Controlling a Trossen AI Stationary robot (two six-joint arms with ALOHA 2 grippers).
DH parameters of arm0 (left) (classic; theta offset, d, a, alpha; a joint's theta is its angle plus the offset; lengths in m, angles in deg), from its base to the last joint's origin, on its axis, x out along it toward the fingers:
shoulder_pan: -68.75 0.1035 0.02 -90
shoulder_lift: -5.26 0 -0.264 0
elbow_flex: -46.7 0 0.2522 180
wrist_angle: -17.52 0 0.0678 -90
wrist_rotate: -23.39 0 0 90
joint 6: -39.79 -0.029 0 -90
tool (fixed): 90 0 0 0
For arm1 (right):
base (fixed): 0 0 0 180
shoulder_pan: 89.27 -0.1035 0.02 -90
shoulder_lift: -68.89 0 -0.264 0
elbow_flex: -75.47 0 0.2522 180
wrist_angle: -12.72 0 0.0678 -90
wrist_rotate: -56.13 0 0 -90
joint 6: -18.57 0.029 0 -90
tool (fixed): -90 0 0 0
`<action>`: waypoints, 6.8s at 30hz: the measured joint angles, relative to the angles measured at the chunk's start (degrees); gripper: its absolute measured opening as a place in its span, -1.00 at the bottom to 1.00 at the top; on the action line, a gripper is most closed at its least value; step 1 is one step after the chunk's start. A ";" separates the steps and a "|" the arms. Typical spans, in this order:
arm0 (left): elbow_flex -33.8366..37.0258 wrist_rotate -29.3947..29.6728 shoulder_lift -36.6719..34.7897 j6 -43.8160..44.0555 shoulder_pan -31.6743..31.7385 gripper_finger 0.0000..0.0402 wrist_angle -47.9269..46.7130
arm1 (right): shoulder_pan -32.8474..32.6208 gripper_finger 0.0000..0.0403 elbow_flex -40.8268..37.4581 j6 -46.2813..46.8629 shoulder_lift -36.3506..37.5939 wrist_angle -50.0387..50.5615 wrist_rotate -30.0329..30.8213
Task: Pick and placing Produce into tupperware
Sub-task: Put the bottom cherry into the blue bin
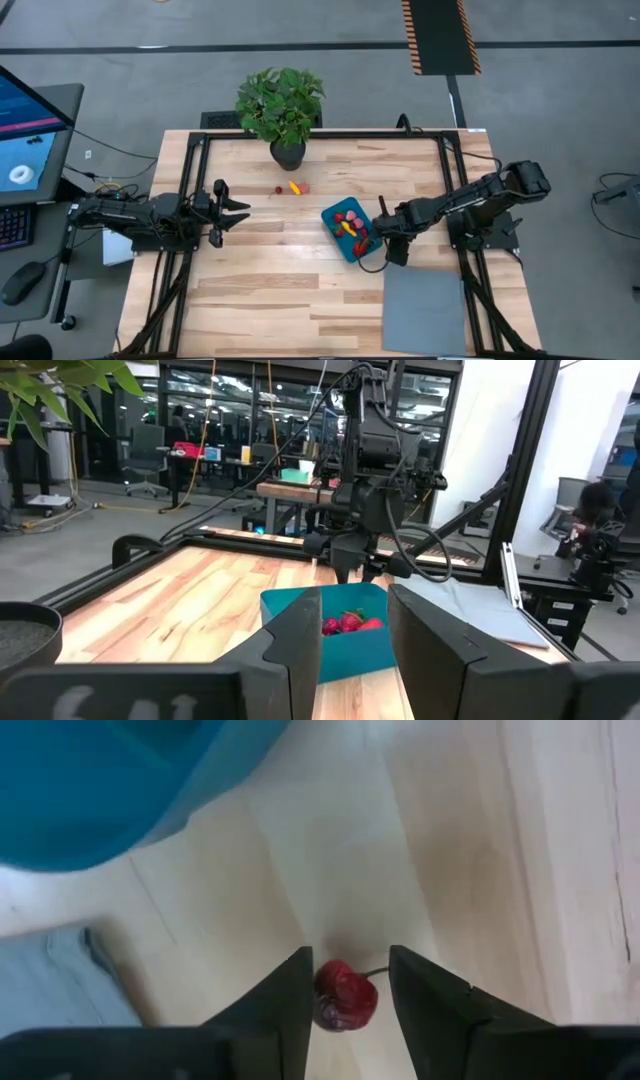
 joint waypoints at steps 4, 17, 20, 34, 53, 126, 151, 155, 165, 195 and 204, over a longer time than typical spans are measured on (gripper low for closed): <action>0.01 0.00 0.00 0.16 0.00 -0.47 0.00 | 0.56 -0.26 0.00 -0.13 0.02 0.36 -1.44; 0.02 0.02 0.00 0.15 0.00 -0.47 -0.06 | -0.99 -0.29 0.00 0.92 0.03 2.65 -4.27; 0.02 0.02 0.00 0.13 0.00 -0.47 -0.24 | -1.57 -0.34 0.00 1.27 0.03 2.64 -4.45; 0.02 0.02 0.00 0.13 0.00 -0.47 -0.55 | -2.63 -0.73 -0.04 0.92 2.72 -2.54 -7.92; 0.02 0.02 0.00 0.90 -0.03 -0.47 -0.60 | -7.36 0.01 0.00 5.56 7.41 7.07 -3.97; 0.02 21.87 0.04 8.66 -0.02 -0.47 -1.41 | 16.12 -0.65 -26.97 -12.24 67.27 -43.77 4.49; 0.02 21.41 0.24 24.10 -0.03 -0.47 0.07 | 42.95 -0.65 -26.97 18.95 36.75 -73.71 -27.55; 0.02 21.46 0.24 25.38 -0.02 -0.47 0.04 | 44.72 -0.65 -26.97 28.09 31.41 -76.70 -31.96; 0.02 21.46 0.24 27.74 -0.02 -0.47 -0.03 | 42.48 -0.65 -26.95 28.05 24.83 -94.99 -32.14; 0.02 26.13 0.25 24.69 0.04 -0.47 -1.03 | 31.98 -0.65 -26.91 -0.33 24.48 -97.73 -29.75; 0.02 24.93 0.24 22.46 0.02 -0.47 -2.48 | 26.64 -0.65 -26.91 -32.54 24.41 -95.38 -27.43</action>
